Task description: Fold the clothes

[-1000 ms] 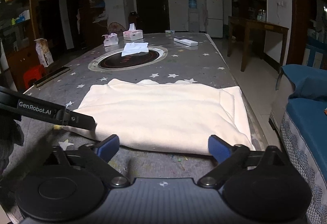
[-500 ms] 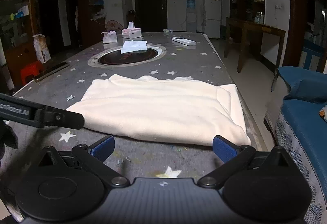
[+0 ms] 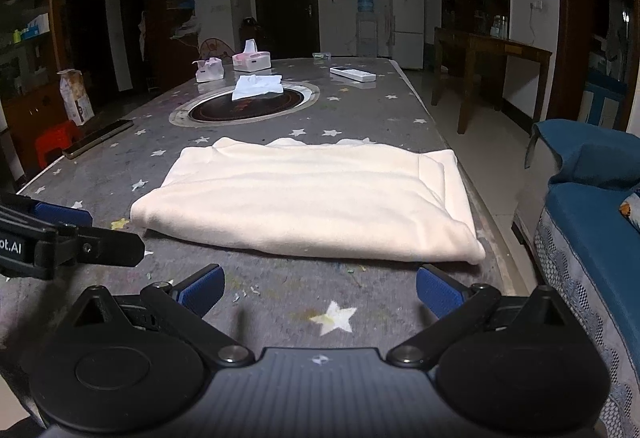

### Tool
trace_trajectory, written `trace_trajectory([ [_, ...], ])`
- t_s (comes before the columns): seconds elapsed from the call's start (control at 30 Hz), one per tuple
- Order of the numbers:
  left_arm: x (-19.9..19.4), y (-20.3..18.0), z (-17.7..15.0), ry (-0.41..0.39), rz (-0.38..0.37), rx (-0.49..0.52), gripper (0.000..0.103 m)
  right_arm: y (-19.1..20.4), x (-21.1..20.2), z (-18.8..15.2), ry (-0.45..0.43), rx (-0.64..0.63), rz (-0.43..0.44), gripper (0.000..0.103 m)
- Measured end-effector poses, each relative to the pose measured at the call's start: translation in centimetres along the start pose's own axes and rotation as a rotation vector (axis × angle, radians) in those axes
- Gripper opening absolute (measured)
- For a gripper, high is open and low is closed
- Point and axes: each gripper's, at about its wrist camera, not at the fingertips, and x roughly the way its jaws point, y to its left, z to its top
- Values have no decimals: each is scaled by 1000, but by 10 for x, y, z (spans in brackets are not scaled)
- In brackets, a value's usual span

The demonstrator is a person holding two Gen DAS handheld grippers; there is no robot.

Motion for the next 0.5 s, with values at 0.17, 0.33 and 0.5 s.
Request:
trace_trajectory([
  [0.17,-4,0,-5,5,-2,-12,103,2,-4,-3,-3,5,0,103],
  [0.33,-7,-1,-10,11,-3,-12,103,3,-5,-6,1,10,1,103],
  [0.5,-7,-2,-15,22,-1,-14,103,5,-7,-9,0,8,1,103],
])
